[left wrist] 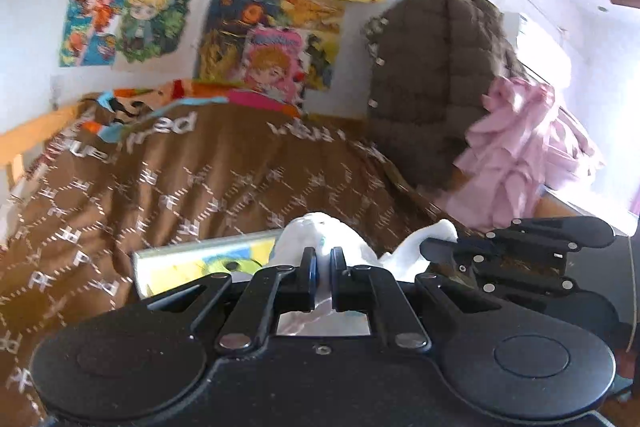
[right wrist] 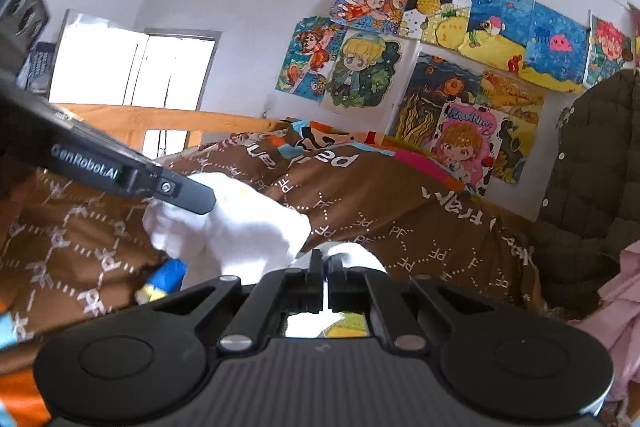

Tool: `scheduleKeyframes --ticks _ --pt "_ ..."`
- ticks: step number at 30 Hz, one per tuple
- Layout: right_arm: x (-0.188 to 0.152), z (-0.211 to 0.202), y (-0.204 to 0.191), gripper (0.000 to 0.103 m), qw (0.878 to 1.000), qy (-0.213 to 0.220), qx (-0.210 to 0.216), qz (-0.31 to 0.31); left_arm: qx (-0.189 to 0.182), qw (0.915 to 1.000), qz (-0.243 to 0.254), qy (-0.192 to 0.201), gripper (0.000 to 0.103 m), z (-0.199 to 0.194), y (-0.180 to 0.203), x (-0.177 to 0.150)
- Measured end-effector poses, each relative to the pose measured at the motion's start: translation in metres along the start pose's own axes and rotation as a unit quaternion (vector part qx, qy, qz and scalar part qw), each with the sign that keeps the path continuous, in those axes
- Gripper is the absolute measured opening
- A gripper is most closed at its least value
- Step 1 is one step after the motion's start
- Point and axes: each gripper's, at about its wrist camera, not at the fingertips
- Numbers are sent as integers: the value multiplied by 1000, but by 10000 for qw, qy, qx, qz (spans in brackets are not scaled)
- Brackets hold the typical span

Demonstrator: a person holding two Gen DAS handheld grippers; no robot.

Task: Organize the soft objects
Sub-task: 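Carry the white fluffy cloth into the metal tray and open both grippers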

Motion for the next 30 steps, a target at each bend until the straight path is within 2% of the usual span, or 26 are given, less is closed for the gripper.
scheduleKeyframes --ticks 8,13,21,30 --pt "11 70 -9 1 9991 -233 -71 341 618 9969 -482 104 6 29 -37 7" --pt "2 97 -17 1 9969 -496 151 599 861 9937 -716 -66 6 50 -60 -5" --pt "-17 123 -25 1 9921 -872 421 794 1008 9886 -963 -572 6 74 -87 -37" --pt "-35 133 -32 2 9892 -1256 489 581 970 9881 -746 -937 8 80 -84 -56"
Point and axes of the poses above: each gripper's, at about its wrist camera, not at the fingertips, and z roughly the way its jaws point, y to its right, x to its top, and after that the axes turned 1 degree about -x, right-handed
